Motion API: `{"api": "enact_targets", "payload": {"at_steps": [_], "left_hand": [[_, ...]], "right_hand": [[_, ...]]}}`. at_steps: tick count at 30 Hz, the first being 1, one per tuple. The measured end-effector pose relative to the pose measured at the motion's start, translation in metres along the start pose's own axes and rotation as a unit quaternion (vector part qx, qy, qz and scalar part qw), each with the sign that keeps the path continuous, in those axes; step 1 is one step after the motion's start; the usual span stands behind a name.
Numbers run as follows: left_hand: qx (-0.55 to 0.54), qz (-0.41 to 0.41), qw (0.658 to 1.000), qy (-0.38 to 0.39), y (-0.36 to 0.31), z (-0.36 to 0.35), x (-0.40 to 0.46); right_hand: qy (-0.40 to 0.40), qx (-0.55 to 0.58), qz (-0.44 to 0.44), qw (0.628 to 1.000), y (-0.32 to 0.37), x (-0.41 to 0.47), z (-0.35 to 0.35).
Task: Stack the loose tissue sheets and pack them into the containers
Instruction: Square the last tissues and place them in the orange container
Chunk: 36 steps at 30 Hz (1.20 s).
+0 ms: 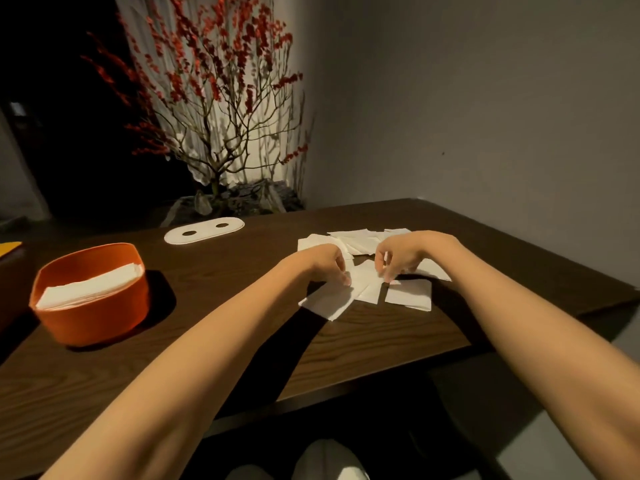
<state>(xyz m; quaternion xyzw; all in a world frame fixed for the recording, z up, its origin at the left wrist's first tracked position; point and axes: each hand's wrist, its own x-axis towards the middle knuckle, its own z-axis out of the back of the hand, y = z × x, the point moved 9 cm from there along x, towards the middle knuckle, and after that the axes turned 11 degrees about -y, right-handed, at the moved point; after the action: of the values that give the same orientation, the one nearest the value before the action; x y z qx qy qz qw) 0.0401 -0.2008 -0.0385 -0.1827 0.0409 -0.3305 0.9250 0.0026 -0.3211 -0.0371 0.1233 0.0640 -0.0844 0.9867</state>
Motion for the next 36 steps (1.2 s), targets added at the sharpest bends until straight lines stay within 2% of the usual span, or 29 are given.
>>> {"api": "enact_targets", "payload": {"at_steps": [2, 4, 9, 13, 19, 25, 33, 36], "left_hand": [[0.042, 0.039, 0.998, 0.019, 0.004, -0.007, 0.000], [0.056, 0.083, 0.994, 0.049, 0.008, -0.013, -0.002], [0.029, 0.166, 0.982, 0.091, 0.019, -0.017, -0.001], [0.020, 0.193, 0.977, 0.089, 0.027, -0.020, 0.001], [0.020, 0.165, 0.985, 0.046, 0.027, -0.010, 0.009], [-0.070, 0.127, 0.989, -0.033, 0.016, 0.007, 0.015], [-0.194, 0.146, 0.967, -0.082, 0.007, -0.004, 0.032], [-0.189, 0.139, 0.968, -0.092, 0.005, -0.016, 0.038]], "right_hand": [[0.039, -0.008, -0.025, 0.999, -0.014, -0.005, -0.009], [0.039, -0.015, -0.043, 0.998, -0.026, -0.007, -0.011], [0.035, -0.041, -0.050, 0.997, -0.037, -0.005, -0.012], [0.028, -0.028, -0.034, 0.999, -0.035, -0.003, -0.013], [-0.051, 0.043, -0.003, 0.998, -0.027, 0.000, -0.002], [-0.097, 0.075, 0.010, 0.992, -0.021, 0.004, 0.007], [-0.084, 0.073, 0.016, 0.994, -0.029, 0.008, 0.000], [-0.067, 0.080, 0.024, 0.994, -0.033, 0.008, -0.005]]}}
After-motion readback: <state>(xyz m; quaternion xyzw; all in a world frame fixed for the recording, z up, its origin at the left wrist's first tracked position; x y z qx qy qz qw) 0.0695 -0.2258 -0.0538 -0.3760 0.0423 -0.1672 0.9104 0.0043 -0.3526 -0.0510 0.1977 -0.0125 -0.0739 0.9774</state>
